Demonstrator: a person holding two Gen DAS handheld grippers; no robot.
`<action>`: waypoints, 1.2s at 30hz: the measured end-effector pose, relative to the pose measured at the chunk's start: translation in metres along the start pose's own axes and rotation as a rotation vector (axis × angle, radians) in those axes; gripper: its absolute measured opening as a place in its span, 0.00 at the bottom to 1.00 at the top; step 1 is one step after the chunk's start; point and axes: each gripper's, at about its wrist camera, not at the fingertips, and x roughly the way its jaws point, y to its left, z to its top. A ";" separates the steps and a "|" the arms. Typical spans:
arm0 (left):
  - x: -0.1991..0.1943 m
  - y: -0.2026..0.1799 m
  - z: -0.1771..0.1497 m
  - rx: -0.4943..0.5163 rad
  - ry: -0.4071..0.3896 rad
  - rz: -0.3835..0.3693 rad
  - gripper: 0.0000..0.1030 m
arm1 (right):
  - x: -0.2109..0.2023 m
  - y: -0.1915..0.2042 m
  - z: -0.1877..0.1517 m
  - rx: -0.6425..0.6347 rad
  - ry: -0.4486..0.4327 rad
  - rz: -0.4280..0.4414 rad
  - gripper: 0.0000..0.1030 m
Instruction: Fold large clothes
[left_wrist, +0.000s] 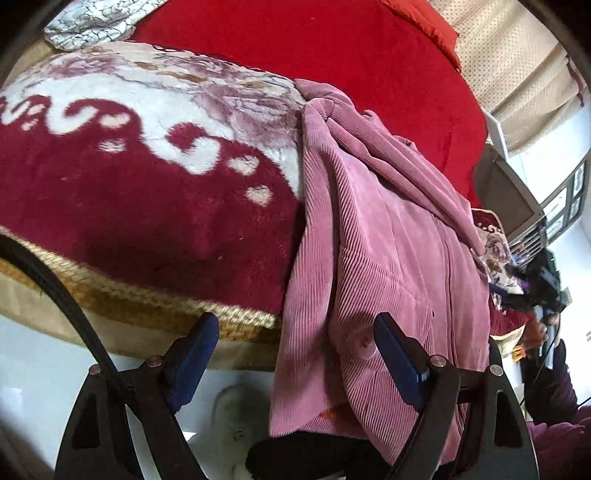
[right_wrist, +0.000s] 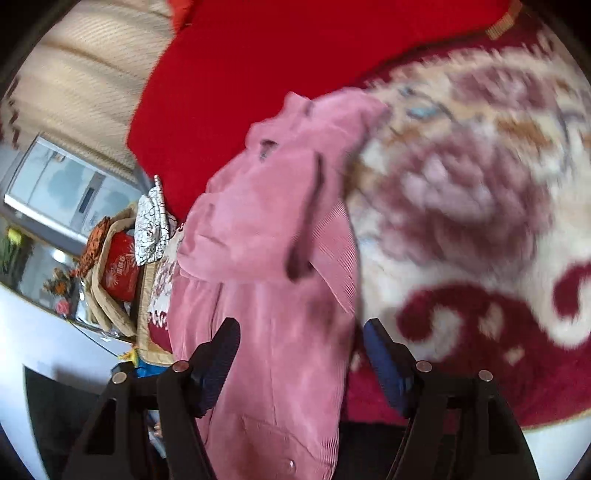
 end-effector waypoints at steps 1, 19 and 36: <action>0.003 -0.001 0.001 0.000 0.002 -0.016 0.83 | 0.006 -0.002 -0.001 0.014 0.011 0.002 0.71; 0.027 -0.008 -0.006 0.019 0.108 -0.178 0.77 | 0.072 0.031 -0.063 -0.103 0.313 0.039 0.50; 0.016 -0.048 0.004 0.130 0.085 -0.182 0.13 | 0.050 0.079 -0.056 -0.238 0.149 0.122 0.09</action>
